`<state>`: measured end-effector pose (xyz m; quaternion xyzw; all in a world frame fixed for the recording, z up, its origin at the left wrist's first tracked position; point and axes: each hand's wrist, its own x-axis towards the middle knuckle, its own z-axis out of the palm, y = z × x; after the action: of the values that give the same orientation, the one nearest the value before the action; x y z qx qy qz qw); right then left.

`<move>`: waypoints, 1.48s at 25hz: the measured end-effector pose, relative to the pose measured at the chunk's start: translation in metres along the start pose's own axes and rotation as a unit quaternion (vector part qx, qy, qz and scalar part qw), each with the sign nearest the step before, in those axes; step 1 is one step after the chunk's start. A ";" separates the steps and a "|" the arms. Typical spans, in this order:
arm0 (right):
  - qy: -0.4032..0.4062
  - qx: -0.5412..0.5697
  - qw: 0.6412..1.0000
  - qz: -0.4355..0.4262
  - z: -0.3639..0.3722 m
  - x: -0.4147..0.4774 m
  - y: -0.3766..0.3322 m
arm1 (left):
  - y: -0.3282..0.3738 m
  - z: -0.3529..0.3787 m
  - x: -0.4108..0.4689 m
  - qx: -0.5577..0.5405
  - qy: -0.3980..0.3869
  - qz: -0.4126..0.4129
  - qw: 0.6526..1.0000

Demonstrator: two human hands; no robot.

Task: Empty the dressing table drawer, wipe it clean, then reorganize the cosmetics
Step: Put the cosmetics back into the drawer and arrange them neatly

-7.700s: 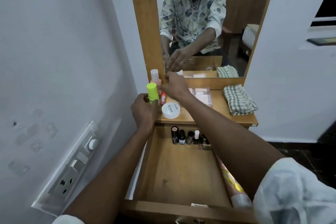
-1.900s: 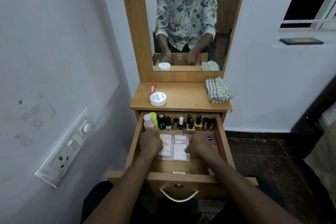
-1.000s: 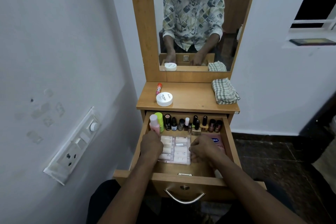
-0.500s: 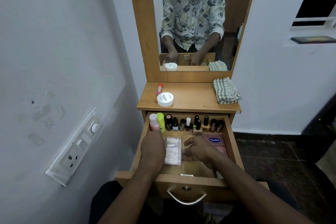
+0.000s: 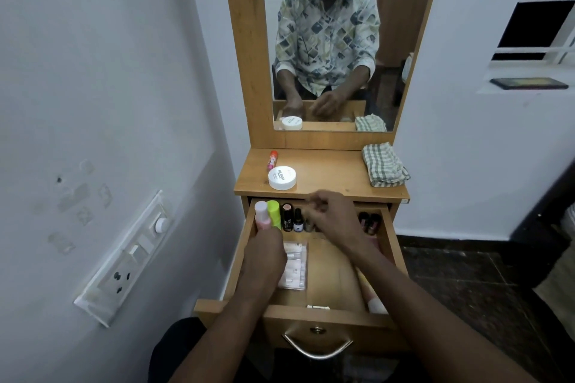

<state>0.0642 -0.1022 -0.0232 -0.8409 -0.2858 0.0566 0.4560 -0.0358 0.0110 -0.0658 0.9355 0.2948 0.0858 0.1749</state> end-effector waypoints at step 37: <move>-0.163 -0.208 0.962 0.067 -0.019 -0.023 0.055 | 0.033 -0.049 0.049 -0.458 -0.114 -0.022 0.881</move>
<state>0.0755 -0.1513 -0.0598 -0.9136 -0.3053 0.1629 0.2137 0.0081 0.0282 -0.0055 0.7475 0.2215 0.1001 0.6182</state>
